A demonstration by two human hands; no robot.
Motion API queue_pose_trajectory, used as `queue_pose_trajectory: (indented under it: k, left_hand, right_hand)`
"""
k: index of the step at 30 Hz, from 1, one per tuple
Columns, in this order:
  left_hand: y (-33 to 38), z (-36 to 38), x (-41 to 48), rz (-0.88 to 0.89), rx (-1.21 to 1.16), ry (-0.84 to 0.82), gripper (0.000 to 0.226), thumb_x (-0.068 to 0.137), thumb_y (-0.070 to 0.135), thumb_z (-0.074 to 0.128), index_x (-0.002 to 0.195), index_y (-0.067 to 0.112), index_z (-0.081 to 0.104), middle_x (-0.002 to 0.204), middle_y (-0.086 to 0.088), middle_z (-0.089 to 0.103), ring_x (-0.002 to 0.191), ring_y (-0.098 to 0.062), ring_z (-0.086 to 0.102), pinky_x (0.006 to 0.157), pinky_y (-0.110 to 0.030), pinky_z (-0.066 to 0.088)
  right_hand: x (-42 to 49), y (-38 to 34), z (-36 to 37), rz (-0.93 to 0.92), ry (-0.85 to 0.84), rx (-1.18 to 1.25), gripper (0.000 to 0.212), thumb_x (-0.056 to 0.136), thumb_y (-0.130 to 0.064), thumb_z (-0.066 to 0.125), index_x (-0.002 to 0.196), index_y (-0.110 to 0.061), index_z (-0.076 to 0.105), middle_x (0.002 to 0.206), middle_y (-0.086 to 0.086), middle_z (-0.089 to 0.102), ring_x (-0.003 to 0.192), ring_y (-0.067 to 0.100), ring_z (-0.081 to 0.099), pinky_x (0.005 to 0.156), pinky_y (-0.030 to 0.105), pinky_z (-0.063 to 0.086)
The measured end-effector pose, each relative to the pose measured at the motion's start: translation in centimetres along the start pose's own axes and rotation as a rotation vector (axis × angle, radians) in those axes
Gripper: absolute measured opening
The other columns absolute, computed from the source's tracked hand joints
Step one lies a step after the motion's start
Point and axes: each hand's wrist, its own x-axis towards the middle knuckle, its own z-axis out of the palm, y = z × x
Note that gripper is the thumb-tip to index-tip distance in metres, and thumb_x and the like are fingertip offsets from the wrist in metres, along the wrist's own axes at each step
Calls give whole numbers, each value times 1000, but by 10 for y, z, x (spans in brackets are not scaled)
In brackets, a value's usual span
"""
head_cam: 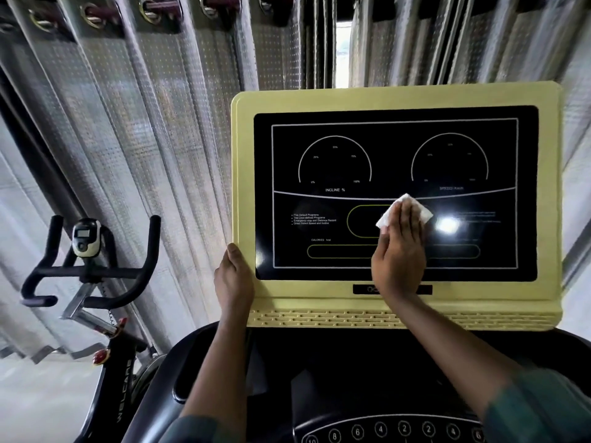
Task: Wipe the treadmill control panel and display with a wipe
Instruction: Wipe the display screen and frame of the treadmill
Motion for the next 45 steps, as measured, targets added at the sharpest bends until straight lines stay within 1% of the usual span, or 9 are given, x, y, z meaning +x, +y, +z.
queue_pose_trajectory:
  k: [6,13,15,21,29,35,37,43,45]
  left_hand:
    - [-5,-6,5,-61,-43,-117,74,100,64,16,146,16,46,147,-16,48,138,-37,41,112,-47,32]
    - [-13,-5,8,-79,-82,-172,76,99,66,16,149,16,42,152,-12,43,142,-31,36,112,-38,27]
    - [-15,-4,8,-71,-113,-172,77,99,67,16,150,14,40,153,-12,42,143,-30,35,109,-33,26]
    - [-17,-1,7,-63,-131,-129,82,95,71,16,148,14,44,149,-14,47,140,-33,40,109,-39,32]
    - [-20,0,9,-79,-141,-141,81,95,71,17,148,15,43,149,-14,47,140,-32,40,106,-37,31]
    - [-24,0,11,-88,-179,-165,77,97,68,22,148,14,43,151,-12,45,142,-28,38,105,-27,26]
    - [-26,-1,12,-85,-190,-173,74,97,66,24,146,15,46,148,-13,48,140,-29,40,103,-26,26]
    - [-31,-4,14,-104,-206,-211,76,95,65,25,144,13,49,145,-16,51,137,-32,43,102,-27,28]
    - [-30,-4,13,-101,-219,-205,73,95,64,25,138,13,55,136,-18,58,128,-32,51,98,-28,32]
  right_hand:
    - [-102,-18,8,-506,-315,22,55,105,-18,41,158,-10,28,167,4,22,155,20,20,123,44,28]
    - [-2,-21,5,-38,-39,19,51,109,-19,36,158,-8,26,165,9,26,155,19,17,125,44,24]
    - [-19,-32,14,-37,-18,30,51,107,-15,39,157,-5,28,164,12,28,155,22,19,124,47,26]
    - [-107,-38,18,-560,-332,36,54,104,-17,40,156,-8,30,166,5,24,155,20,20,122,44,29]
    - [-9,-58,25,-93,-84,11,51,109,-22,32,158,-8,25,165,9,25,156,19,17,125,43,23]
    - [-116,-67,38,-577,-318,28,61,100,-10,51,156,-5,29,165,10,25,155,23,19,122,45,29]
    - [-99,-61,34,-633,-359,40,58,103,-17,45,157,-8,28,166,6,23,155,19,18,123,42,27]
    - [-1,-79,32,-175,-157,14,51,108,-23,30,158,-11,26,165,5,24,156,17,15,127,40,20]
    - [-13,-89,39,-140,-126,16,52,108,-20,33,158,-9,25,165,7,23,156,18,15,127,41,21]
